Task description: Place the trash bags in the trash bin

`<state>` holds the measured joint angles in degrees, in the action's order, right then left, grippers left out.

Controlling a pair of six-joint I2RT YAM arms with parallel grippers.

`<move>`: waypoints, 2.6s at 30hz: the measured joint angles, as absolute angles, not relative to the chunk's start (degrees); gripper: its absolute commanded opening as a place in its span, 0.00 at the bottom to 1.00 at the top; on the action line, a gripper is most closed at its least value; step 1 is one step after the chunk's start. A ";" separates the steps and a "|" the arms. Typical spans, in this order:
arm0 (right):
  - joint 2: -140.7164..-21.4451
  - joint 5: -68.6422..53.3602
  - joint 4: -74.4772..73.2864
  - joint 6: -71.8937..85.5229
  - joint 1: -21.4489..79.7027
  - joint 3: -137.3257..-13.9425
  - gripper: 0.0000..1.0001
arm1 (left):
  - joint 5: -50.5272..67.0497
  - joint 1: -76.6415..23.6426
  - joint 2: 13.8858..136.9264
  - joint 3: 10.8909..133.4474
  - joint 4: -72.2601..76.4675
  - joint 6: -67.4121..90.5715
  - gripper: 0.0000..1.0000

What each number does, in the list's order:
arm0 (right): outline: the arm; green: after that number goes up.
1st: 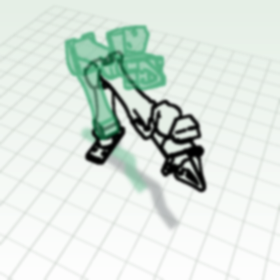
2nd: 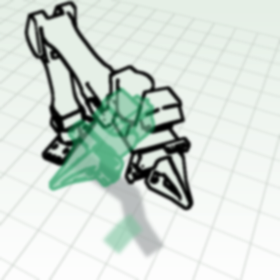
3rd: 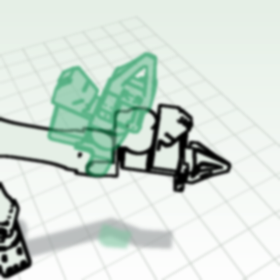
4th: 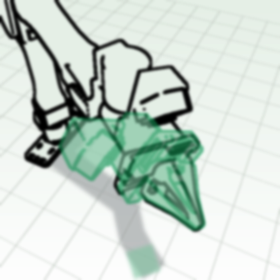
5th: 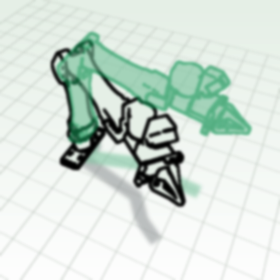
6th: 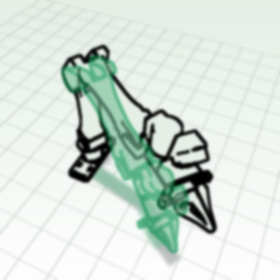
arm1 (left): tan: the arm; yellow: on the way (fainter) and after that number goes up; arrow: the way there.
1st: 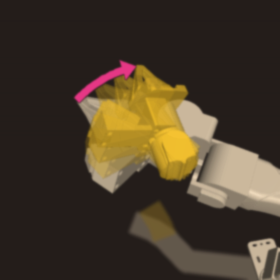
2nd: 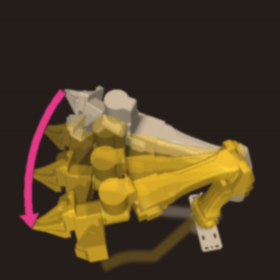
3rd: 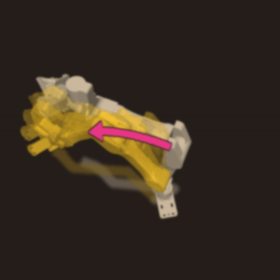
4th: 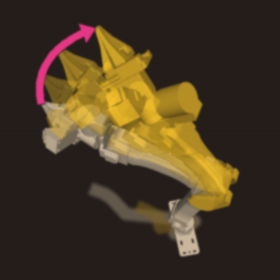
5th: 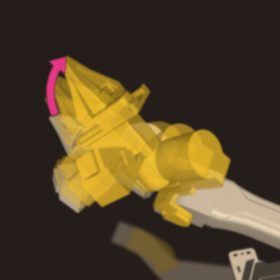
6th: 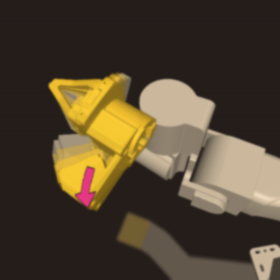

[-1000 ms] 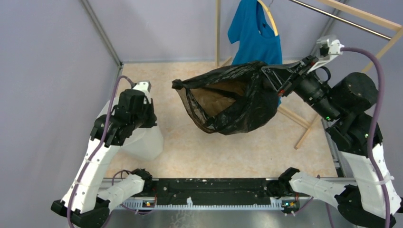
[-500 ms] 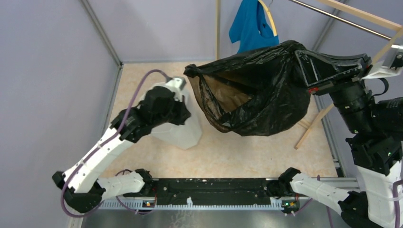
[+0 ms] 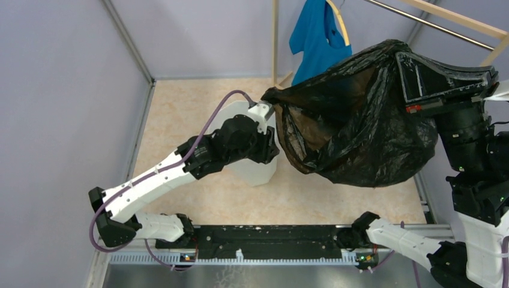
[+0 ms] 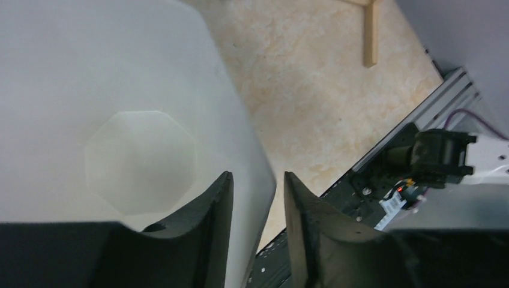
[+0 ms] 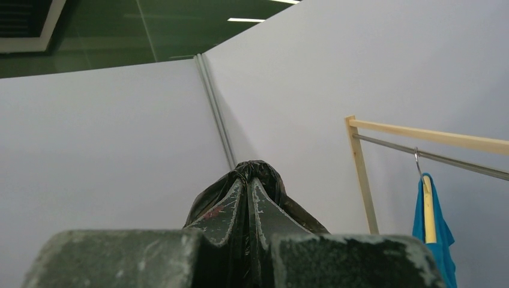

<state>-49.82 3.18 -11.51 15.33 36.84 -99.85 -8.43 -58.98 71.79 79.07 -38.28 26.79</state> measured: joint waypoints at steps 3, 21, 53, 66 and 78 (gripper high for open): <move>-49.71 3.73 -11.57 14.79 36.84 -99.85 0.00 | -8.12 -58.98 71.11 79.07 -36.91 26.83 0.62; -50.00 1.02 -13.15 15.79 36.84 -102.96 0.00 | -4.49 -58.61 58.26 87.99 -35.46 23.59 0.99; -50.02 -3.09 -14.59 18.65 36.84 -103.13 0.00 | 36.10 -37.98 73.08 78.26 11.62 47.33 0.04; -56.18 -7.18 -9.56 21.58 36.84 -103.09 0.00 | 14.61 -37.98 57.45 89.38 -14.17 27.75 0.00; -68.53 -16.86 2.13 35.46 36.84 -98.52 0.00 | 1.54 -37.98 52.66 95.66 -27.29 22.20 0.00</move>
